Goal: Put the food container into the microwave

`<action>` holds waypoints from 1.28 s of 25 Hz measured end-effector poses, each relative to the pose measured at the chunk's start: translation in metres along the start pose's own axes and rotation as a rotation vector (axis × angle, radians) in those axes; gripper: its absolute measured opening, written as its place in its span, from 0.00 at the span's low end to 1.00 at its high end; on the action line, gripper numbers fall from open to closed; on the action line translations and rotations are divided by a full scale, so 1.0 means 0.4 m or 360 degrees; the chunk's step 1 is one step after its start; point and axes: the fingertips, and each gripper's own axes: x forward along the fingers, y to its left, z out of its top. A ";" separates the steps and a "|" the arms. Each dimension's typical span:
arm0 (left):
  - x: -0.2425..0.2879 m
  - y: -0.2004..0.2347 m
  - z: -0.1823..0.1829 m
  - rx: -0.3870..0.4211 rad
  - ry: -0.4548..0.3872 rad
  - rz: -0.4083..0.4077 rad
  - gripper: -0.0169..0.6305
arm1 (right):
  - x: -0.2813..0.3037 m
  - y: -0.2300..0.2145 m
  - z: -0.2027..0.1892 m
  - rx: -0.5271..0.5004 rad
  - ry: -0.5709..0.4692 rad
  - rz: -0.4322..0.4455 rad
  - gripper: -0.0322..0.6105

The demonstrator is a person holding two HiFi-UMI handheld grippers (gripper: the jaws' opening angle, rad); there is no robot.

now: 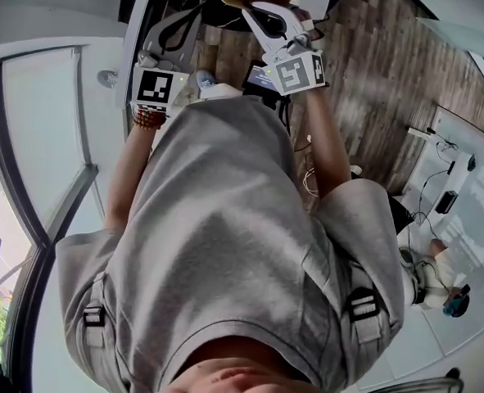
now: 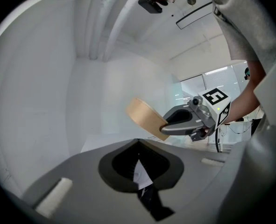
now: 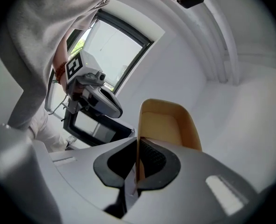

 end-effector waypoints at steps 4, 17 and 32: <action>-0.016 -0.029 -0.013 0.0019 0.0024 0.0014 0.03 | -0.006 0.019 -0.031 -0.0031 -0.0034 0.0129 0.09; -0.079 -0.089 -0.073 0.0141 0.0170 -0.0061 0.03 | -0.010 0.177 -0.064 -0.0212 -0.0106 0.0604 0.09; -0.143 -0.081 -0.128 0.0078 0.0256 0.0020 0.03 | 0.044 0.338 -0.136 -0.0116 -0.0036 0.0960 0.09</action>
